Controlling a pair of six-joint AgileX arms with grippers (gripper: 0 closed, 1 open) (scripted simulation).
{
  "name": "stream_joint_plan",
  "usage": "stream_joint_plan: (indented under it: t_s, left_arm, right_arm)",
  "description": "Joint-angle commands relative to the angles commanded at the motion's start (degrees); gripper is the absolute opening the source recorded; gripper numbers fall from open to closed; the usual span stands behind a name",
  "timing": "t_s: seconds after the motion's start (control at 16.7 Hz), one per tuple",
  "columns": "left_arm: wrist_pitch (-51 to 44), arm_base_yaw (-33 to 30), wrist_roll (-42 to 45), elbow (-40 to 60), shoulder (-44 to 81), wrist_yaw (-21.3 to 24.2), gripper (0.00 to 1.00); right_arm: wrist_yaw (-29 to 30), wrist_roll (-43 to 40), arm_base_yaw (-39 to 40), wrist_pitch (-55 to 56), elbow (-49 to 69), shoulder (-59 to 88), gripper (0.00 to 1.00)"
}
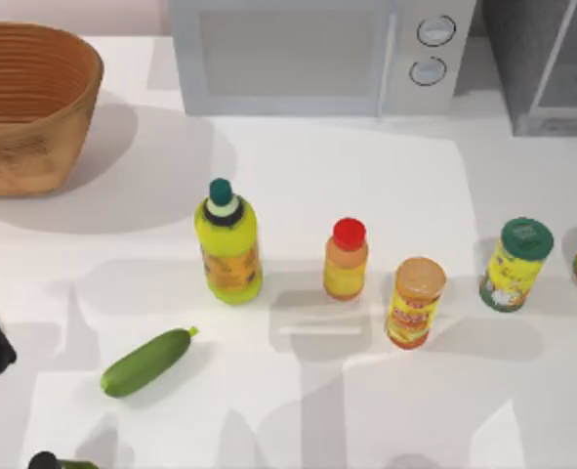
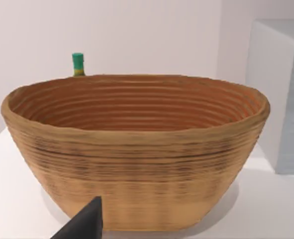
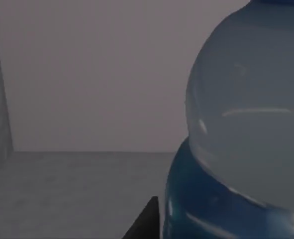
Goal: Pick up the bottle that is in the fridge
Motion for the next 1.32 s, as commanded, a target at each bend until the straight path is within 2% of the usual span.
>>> stream_joint_plan:
  t_s: [0.36,0.96,1.32]
  left_arm:
    - [0.0,0.0,0.0,0.0,0.0,0.0,1.0]
    - [0.0,0.0,0.0,0.0,0.0,0.0,1.0]
    - [0.0,0.0,0.0,0.0,0.0,0.0,1.0]
  right_arm:
    - [0.0,0.0,0.0,0.0,0.0,0.0,0.02]
    - [-0.01,0.12,-0.17,-0.19,-0.05,-0.27,0.0]
    - [-0.09,0.08,-0.13,-6.12,0.93,-5.21,0.0]
